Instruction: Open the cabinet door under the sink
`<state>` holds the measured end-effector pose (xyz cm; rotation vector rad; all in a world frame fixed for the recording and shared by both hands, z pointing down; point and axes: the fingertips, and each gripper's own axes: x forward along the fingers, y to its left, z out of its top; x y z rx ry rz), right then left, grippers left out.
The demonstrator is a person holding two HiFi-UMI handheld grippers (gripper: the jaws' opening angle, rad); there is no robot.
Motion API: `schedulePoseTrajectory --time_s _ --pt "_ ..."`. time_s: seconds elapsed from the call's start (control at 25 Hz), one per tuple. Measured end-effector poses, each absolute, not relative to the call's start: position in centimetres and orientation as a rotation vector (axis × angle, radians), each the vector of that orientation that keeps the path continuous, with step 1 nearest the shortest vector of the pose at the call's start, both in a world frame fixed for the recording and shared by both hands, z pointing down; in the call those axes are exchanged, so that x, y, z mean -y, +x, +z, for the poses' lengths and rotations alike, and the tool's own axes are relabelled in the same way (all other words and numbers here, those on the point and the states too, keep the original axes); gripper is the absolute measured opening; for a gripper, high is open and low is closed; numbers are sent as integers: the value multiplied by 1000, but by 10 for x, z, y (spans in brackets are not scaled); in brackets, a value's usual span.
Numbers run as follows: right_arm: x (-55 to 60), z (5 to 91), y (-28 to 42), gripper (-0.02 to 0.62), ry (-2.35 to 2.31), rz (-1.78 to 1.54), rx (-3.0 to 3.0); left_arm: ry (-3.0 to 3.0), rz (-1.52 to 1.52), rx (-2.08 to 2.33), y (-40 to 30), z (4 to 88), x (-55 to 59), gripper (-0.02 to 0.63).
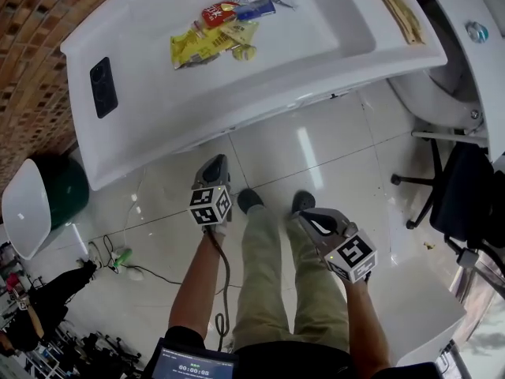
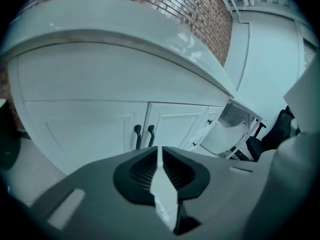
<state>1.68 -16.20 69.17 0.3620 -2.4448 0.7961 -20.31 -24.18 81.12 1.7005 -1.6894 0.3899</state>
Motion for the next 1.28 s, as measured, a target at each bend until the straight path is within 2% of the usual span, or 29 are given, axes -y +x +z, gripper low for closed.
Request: schedulePoseTrajectory --time_s 0.08,0.12,1.04,1.28 --pt "162 696 22 -8 379 803 2428 1692 422 1672 -209 824 251 142" --pt "163 697 23 -8 389 806 2426 1690 443 1664 -212 830 255 153" --pt "159 706 33 -8 462 895 2389 1695 625 1613 -235 886 311 152" --pt "160 706 37 -8 479 925 2386 1646 605 1644 -240 889 316 110"
